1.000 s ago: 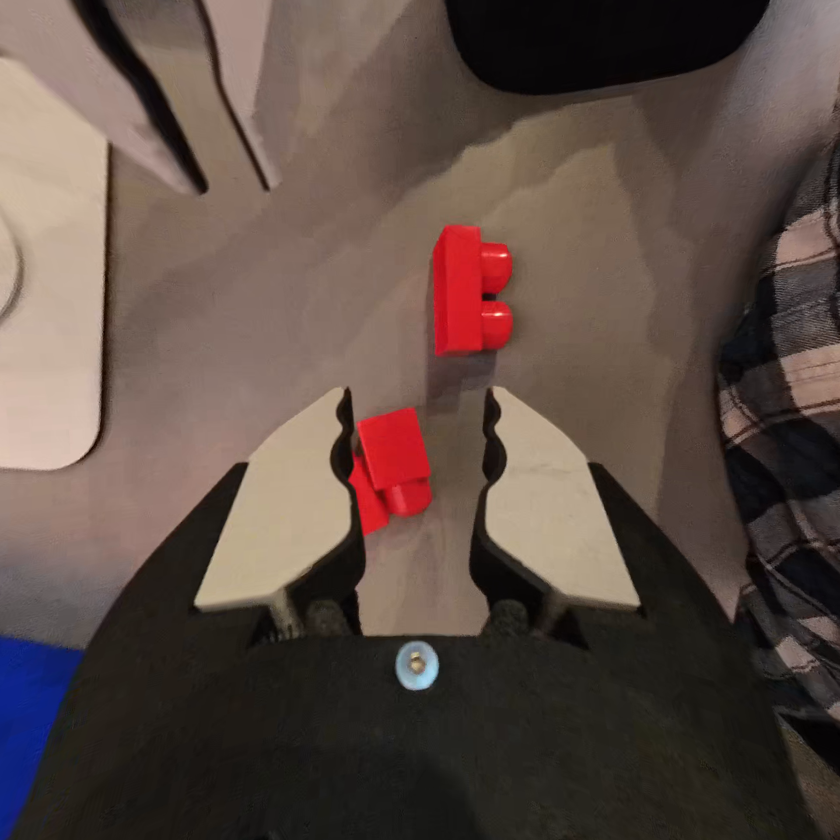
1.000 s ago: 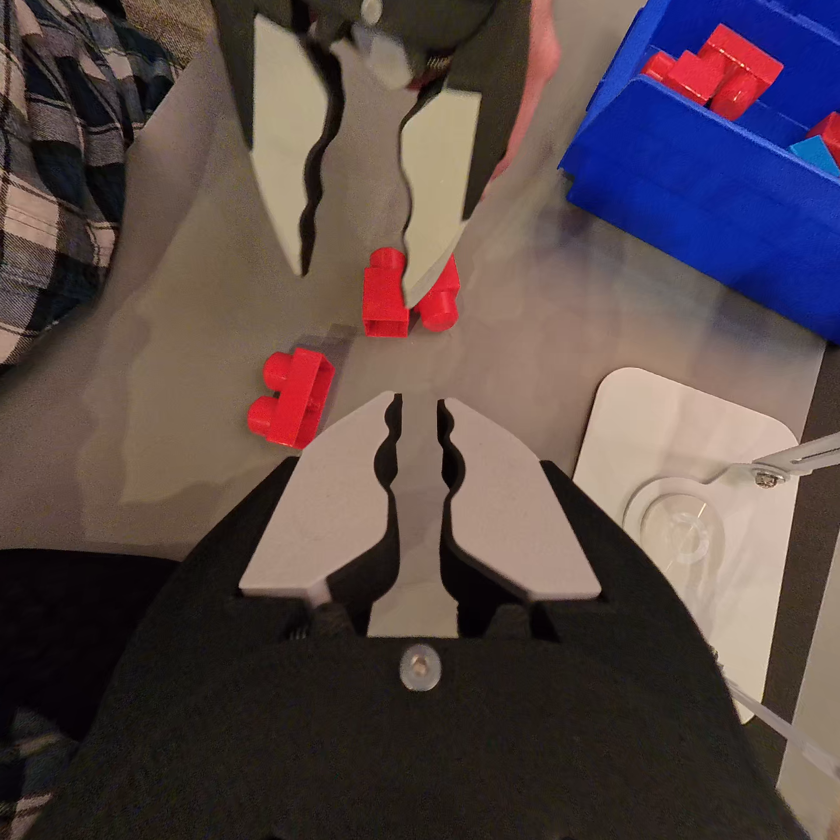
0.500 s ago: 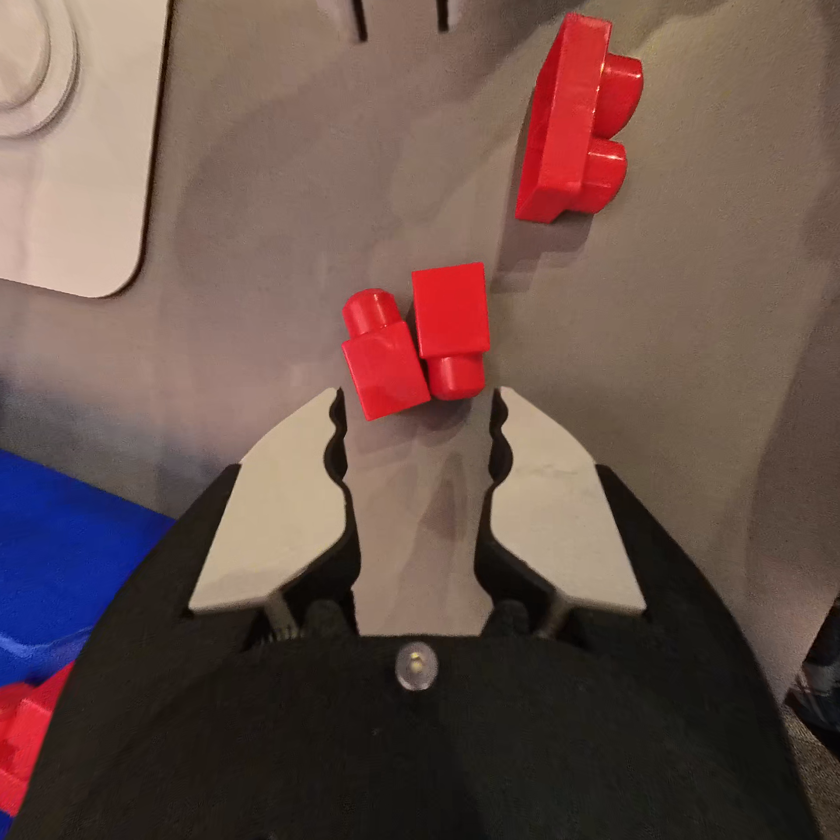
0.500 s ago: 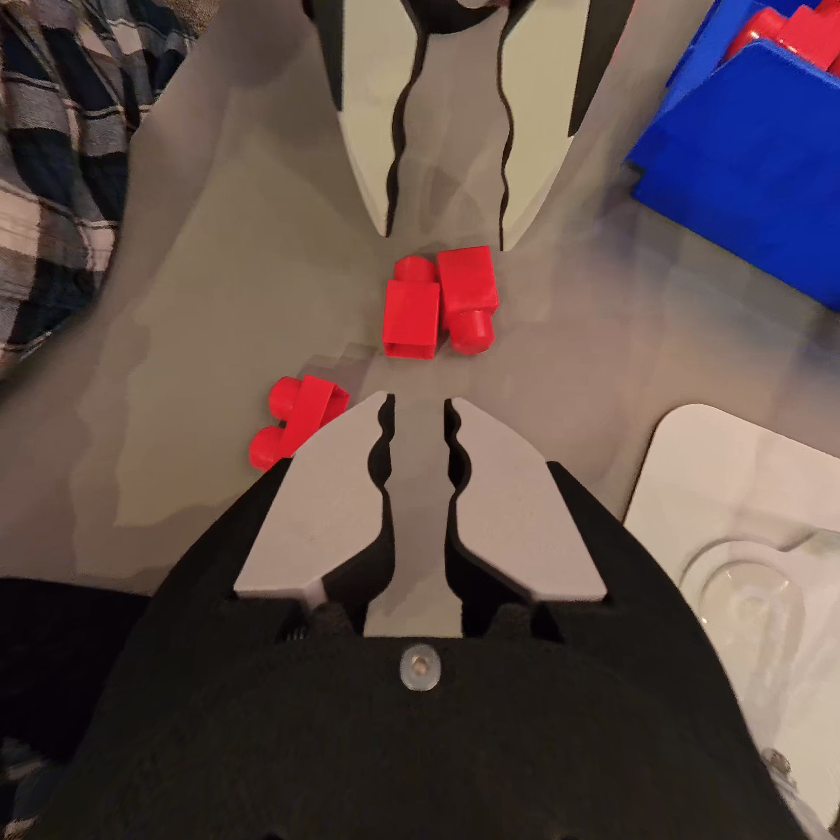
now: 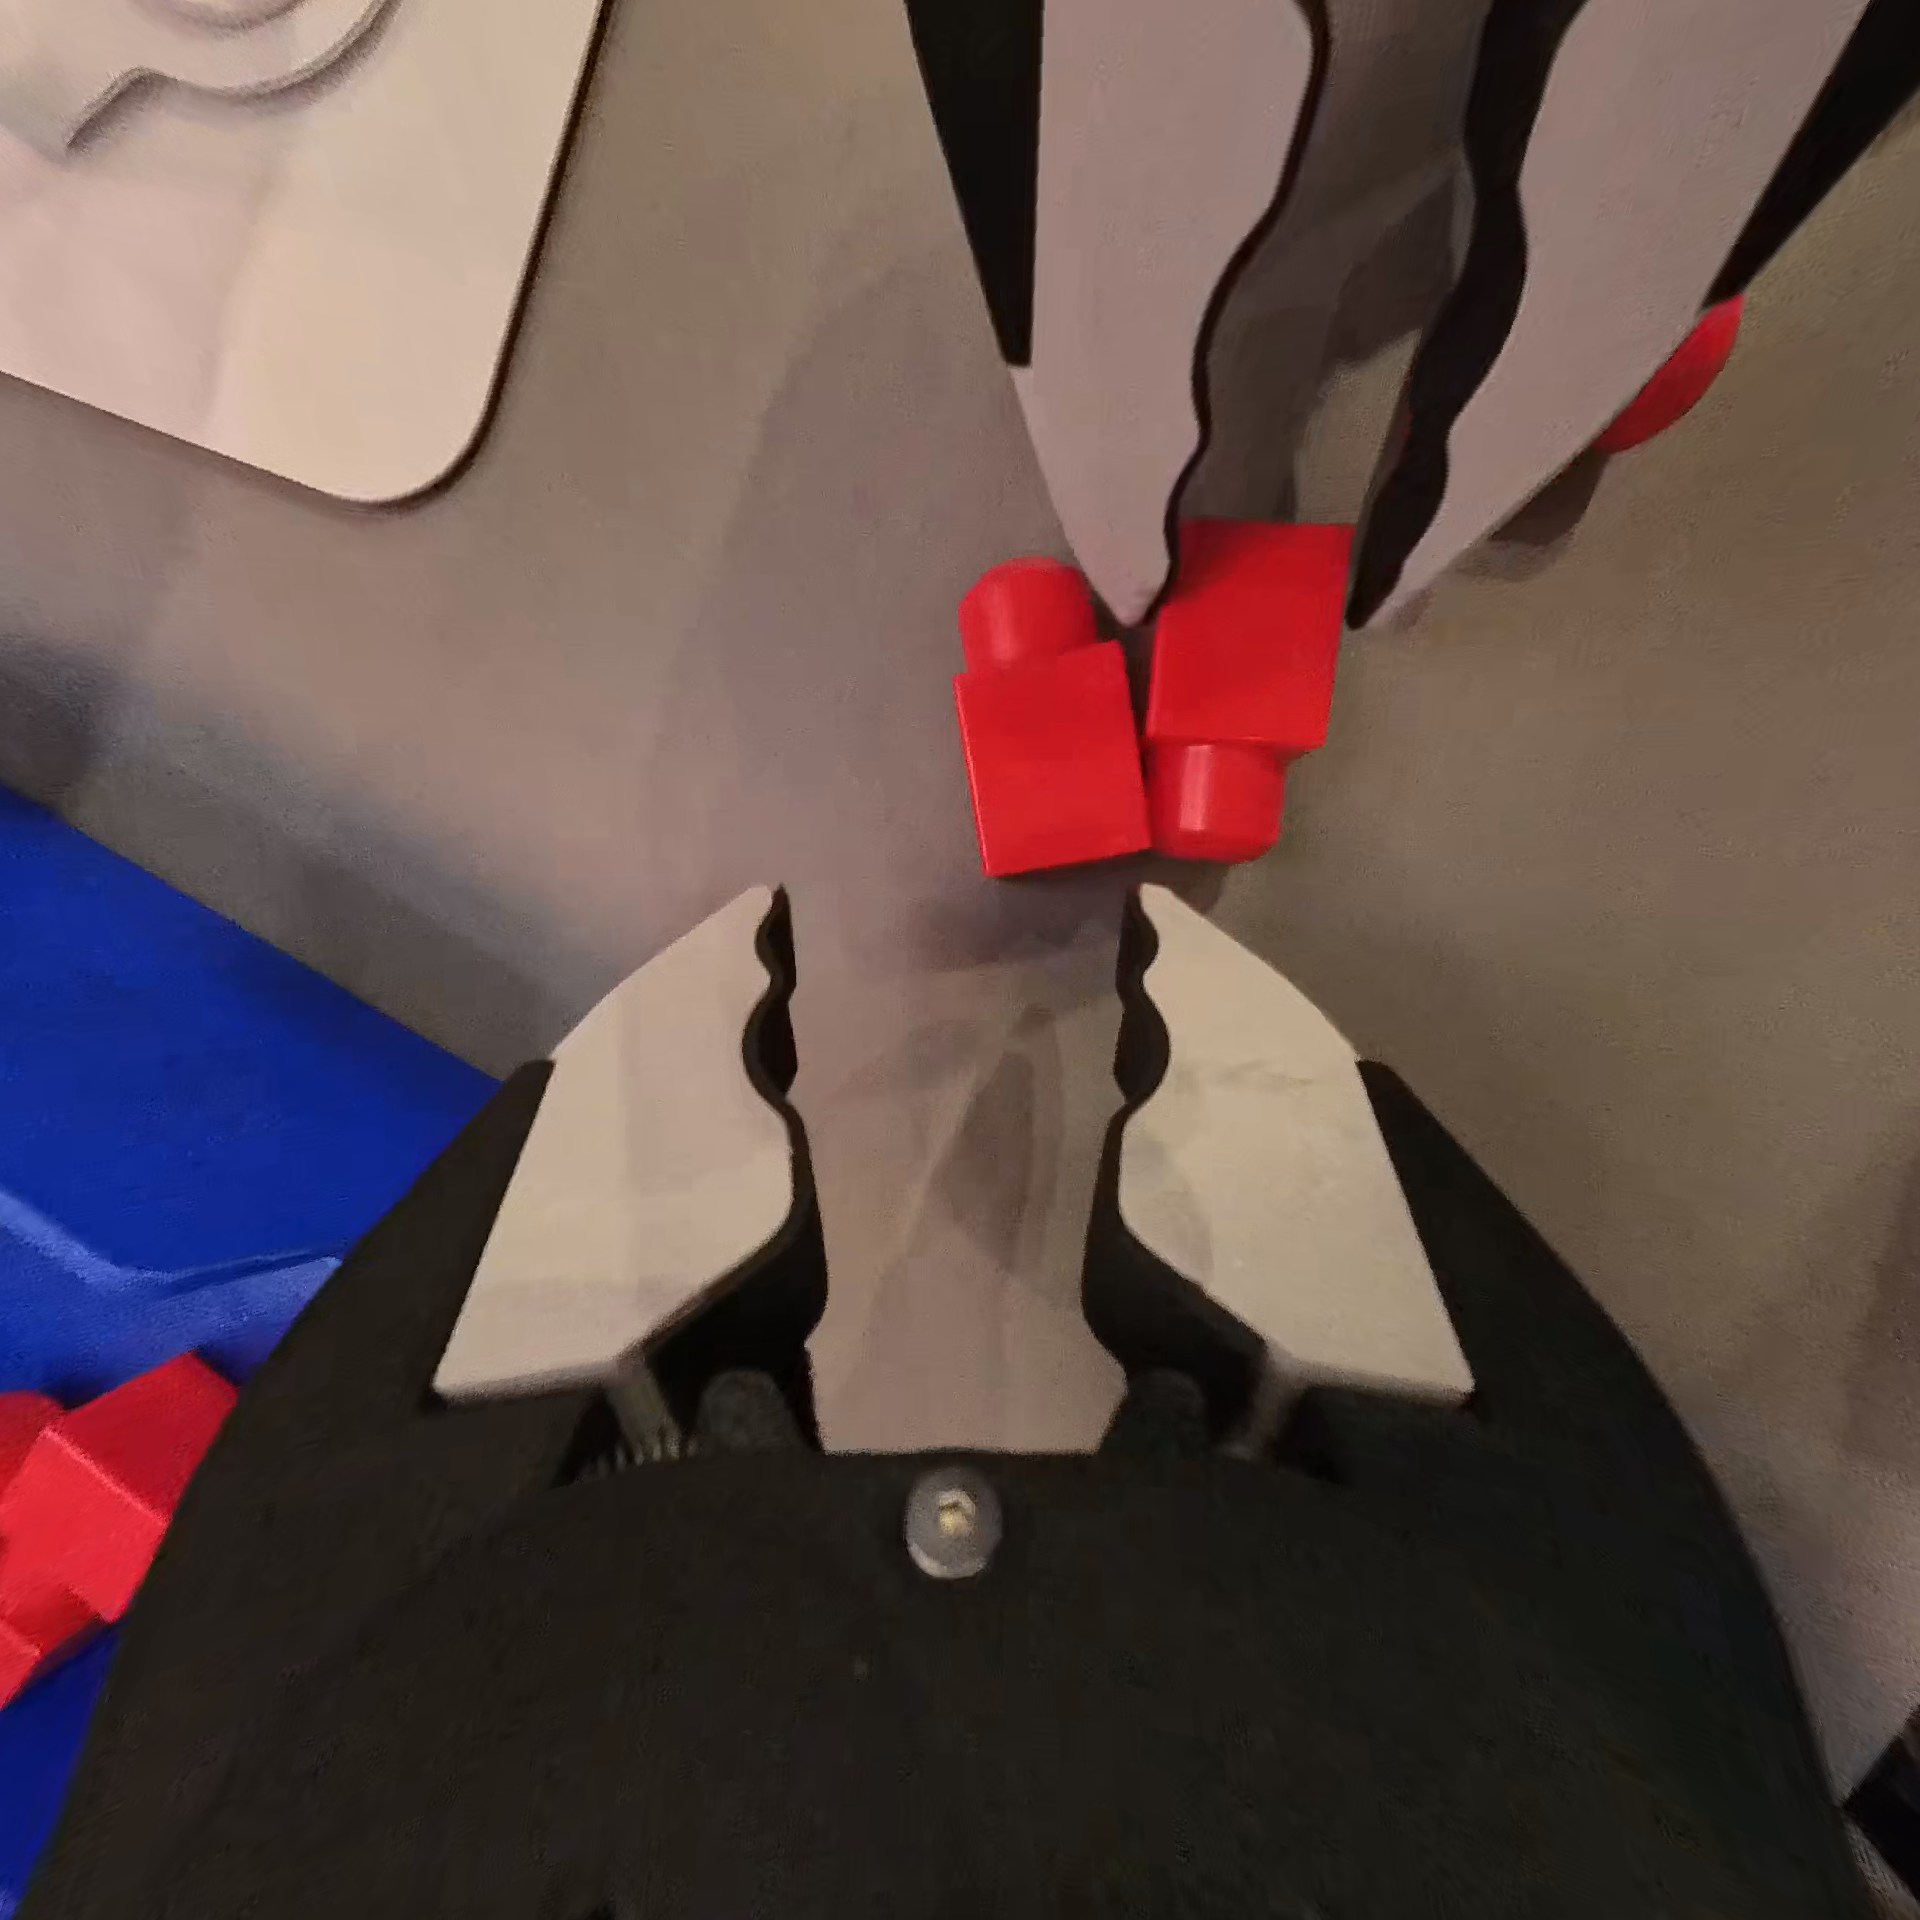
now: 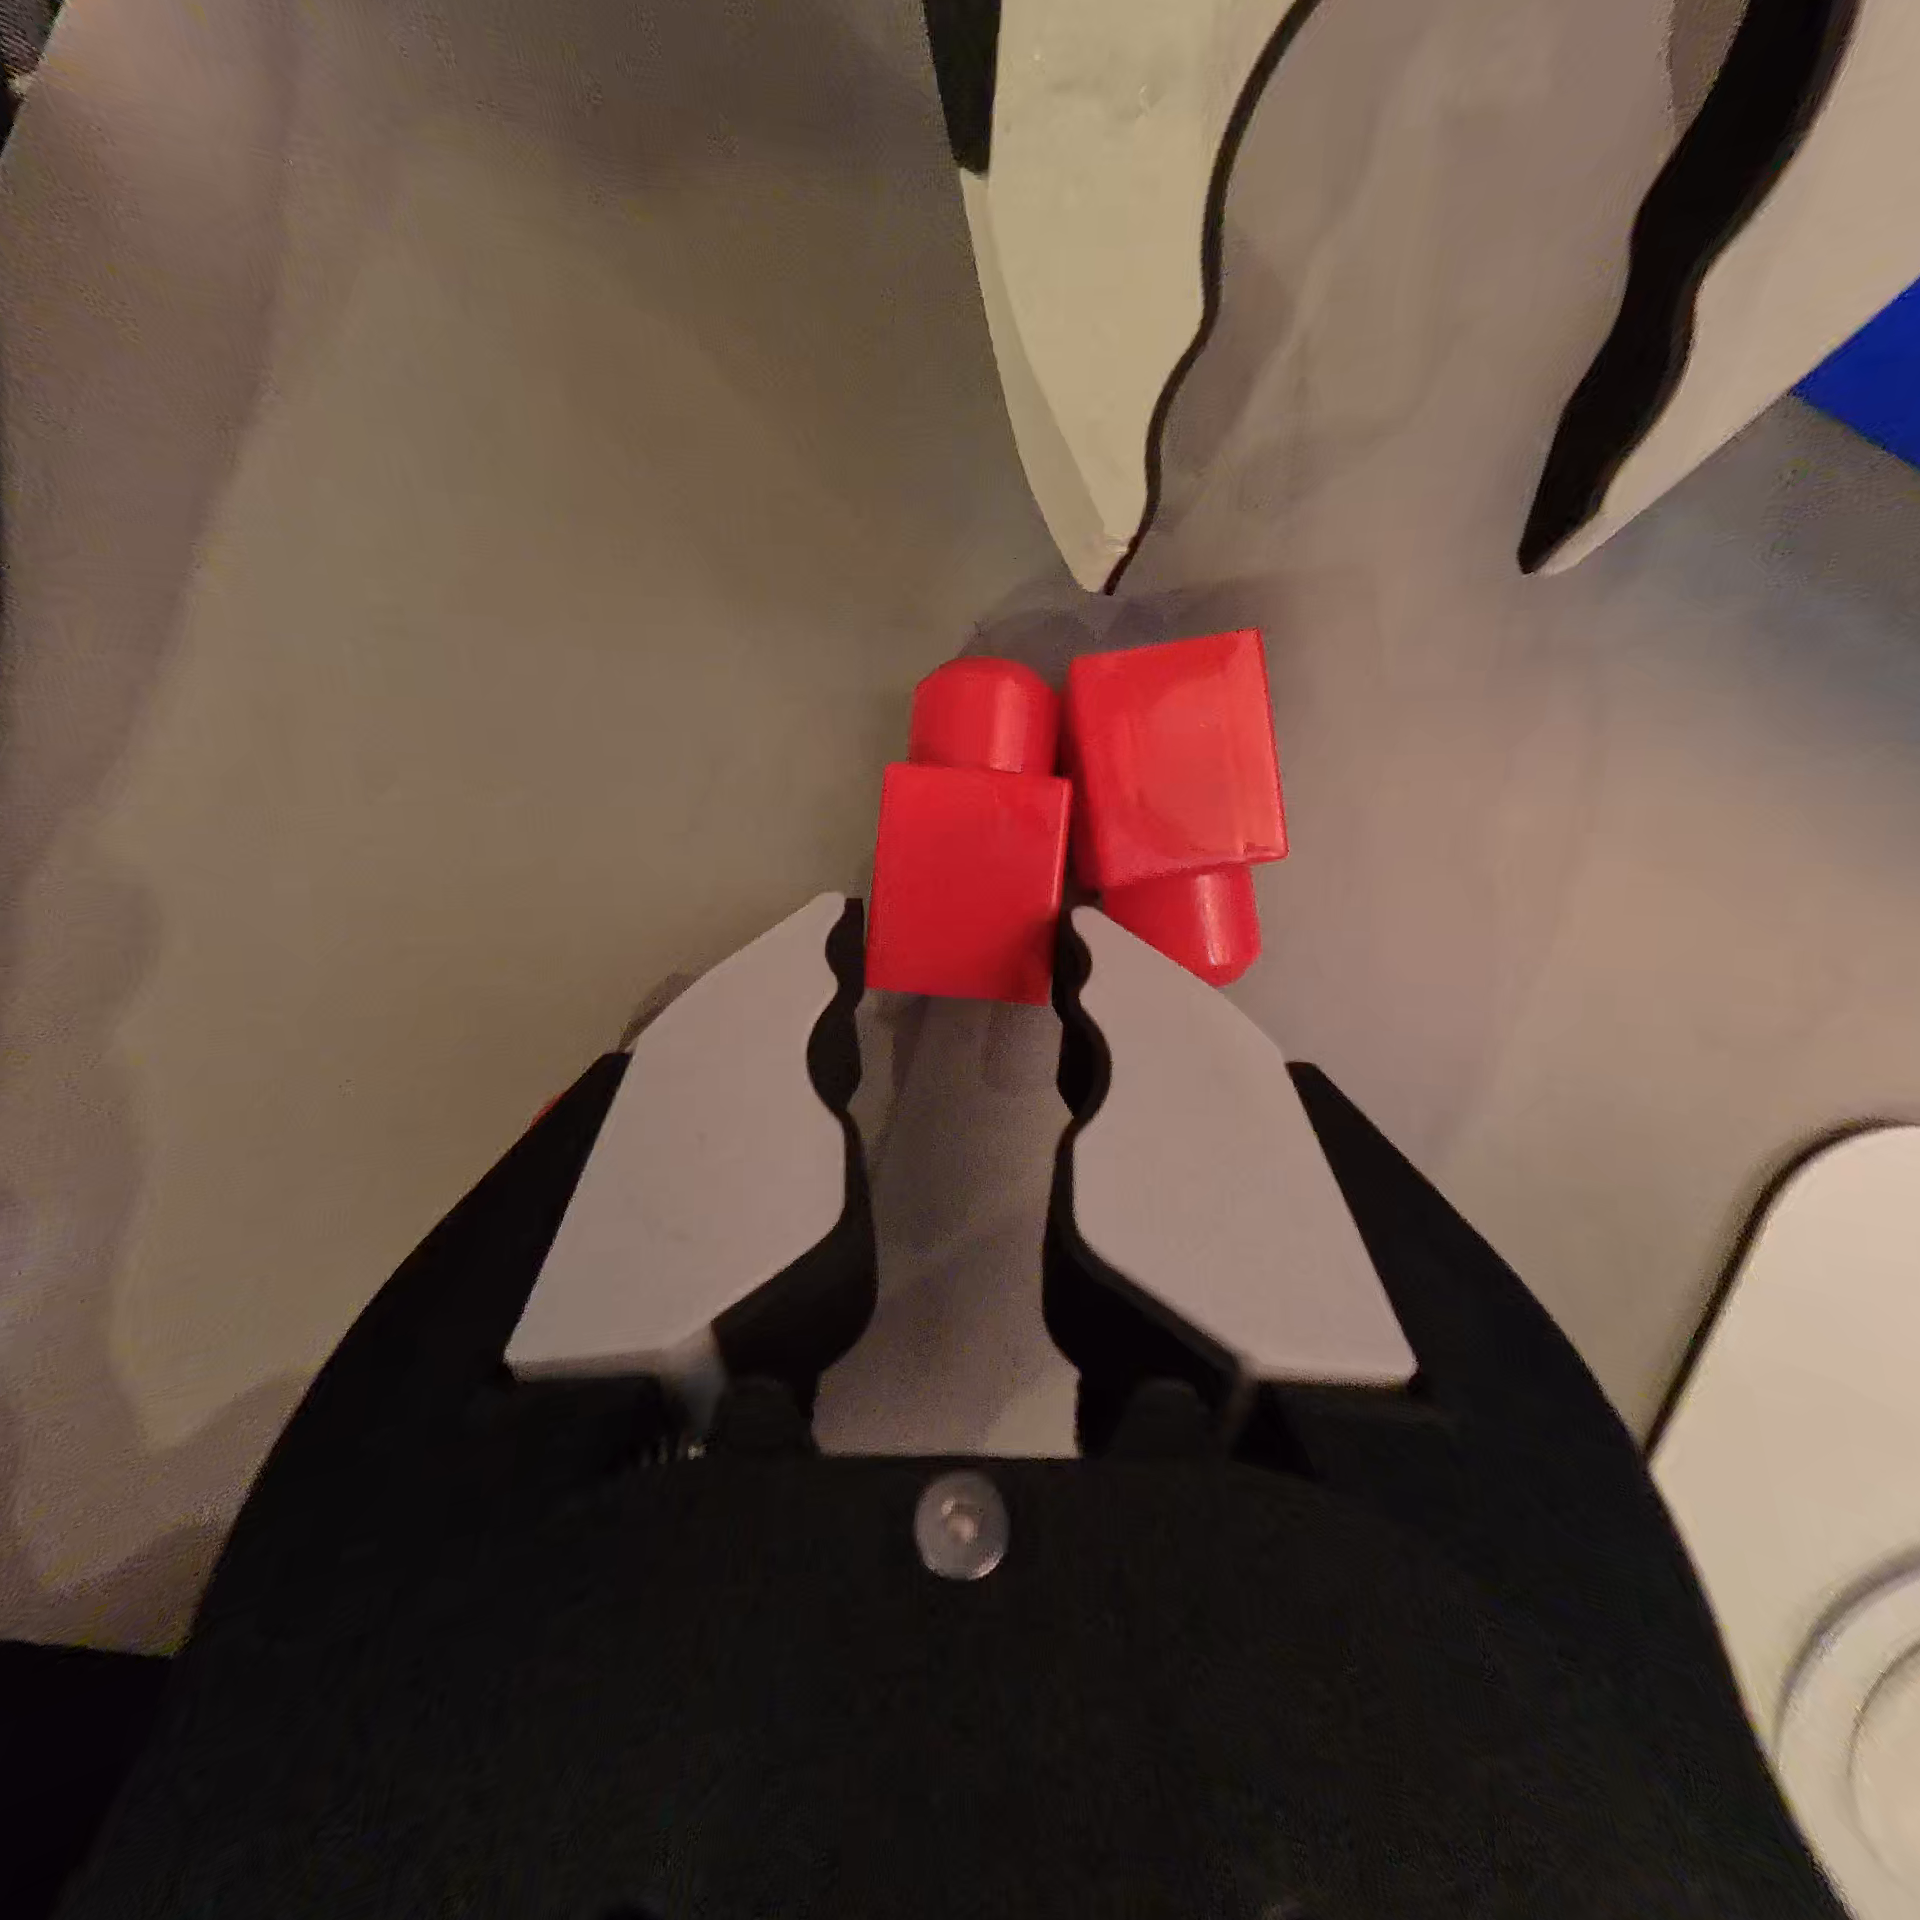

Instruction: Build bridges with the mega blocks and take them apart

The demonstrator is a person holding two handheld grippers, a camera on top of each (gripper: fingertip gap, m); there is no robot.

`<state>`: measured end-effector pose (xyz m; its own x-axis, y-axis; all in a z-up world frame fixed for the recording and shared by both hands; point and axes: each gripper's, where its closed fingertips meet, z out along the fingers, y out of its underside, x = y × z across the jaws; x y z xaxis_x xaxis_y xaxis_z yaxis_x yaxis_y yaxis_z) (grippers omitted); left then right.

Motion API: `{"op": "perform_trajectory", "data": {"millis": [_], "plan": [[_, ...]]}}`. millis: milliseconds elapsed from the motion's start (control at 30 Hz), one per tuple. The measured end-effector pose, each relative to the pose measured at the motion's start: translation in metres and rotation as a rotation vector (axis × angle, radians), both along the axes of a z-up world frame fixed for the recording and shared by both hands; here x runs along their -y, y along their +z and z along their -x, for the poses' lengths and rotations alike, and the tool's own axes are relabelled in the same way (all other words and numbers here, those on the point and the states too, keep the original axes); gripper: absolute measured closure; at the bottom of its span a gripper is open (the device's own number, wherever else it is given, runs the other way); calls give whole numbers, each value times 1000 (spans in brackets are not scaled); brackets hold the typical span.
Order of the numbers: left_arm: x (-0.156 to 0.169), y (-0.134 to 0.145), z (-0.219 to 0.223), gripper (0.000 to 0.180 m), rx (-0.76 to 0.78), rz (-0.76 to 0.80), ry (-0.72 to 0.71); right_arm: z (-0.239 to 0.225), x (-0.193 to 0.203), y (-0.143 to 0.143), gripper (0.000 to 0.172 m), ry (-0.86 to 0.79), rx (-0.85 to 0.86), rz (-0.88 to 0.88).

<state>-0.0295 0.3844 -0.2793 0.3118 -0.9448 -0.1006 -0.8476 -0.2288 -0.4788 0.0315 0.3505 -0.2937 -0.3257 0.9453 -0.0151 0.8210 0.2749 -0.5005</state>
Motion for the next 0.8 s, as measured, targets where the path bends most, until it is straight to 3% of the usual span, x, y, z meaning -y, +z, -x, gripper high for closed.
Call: {"op": "perform_trajectory", "data": {"millis": [300,400,500,800], "plan": [[-4,-2,5,123,-6,4,25,-16,-12,-1,137,-41,53,22],[-3,-2,3,123,-18,-5,20,-28,-10,-3,113,-157,156,167],[-2,0,1,122,-27,-13,11,-42,9,-3,107,-107,232,275],[4,7,0,122,-12,-28,3,-40,10,9,119,-114,196,337]]}}
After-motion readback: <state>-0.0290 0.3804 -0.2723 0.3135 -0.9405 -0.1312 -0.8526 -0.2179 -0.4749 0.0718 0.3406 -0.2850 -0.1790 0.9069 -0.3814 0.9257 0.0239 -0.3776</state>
